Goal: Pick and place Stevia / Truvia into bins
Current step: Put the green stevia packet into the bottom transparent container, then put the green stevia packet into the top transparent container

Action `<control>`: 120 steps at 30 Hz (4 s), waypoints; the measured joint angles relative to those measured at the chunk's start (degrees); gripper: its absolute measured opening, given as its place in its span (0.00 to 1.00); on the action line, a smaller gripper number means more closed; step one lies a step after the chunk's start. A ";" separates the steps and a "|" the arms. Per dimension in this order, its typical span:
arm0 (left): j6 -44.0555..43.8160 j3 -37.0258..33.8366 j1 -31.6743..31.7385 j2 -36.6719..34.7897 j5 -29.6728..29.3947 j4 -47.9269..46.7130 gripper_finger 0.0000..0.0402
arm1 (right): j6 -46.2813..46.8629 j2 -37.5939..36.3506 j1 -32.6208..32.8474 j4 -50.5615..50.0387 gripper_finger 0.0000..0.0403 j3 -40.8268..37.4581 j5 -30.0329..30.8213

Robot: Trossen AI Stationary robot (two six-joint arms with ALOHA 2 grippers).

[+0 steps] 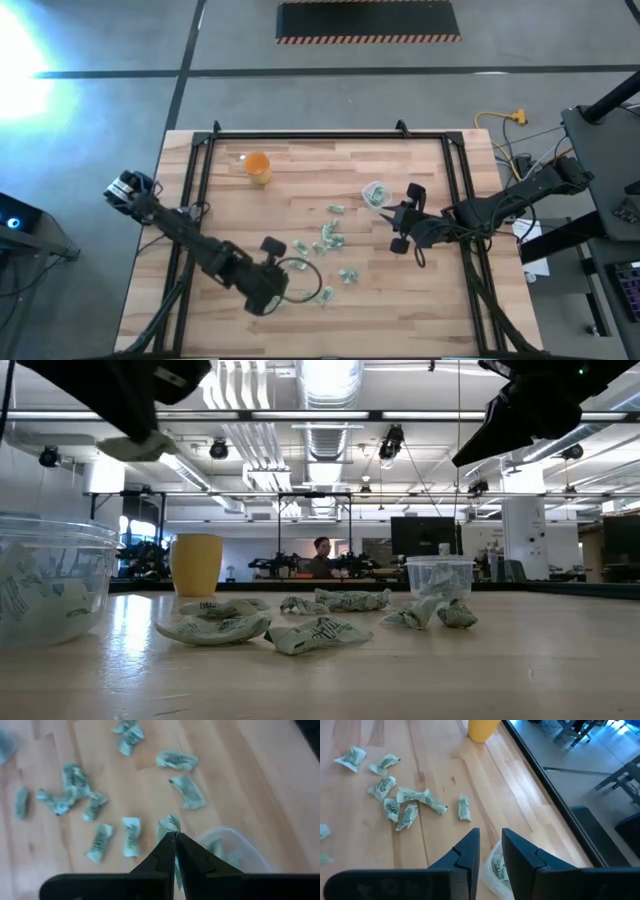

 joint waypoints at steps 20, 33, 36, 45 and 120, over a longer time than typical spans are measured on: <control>-16.67 -7.39 -6.58 1.24 1.95 0.43 0.00 | -1.53 0.00 0.17 6.46 0.18 -1.19 -3.06; -15.99 -7.34 -6.54 1.24 0.33 0.90 0.06 | -10.28 1.04 0.17 25.84 0.23 -6.76 -28.29; -16.21 -7.34 -6.54 1.25 0.33 0.89 0.14 | -14.05 3.21 0.17 33.21 0.23 -8.61 -33.27; -15.05 -6.20 -6.54 0.98 1.72 0.05 0.31 | -11.71 13.44 0.17 35.95 0.21 -8.47 -35.93; -1.42 -11.04 -6.17 -15.82 -23.56 4.99 0.31 | -13.57 32.34 0.35 23.30 0.02 3.83 -33.90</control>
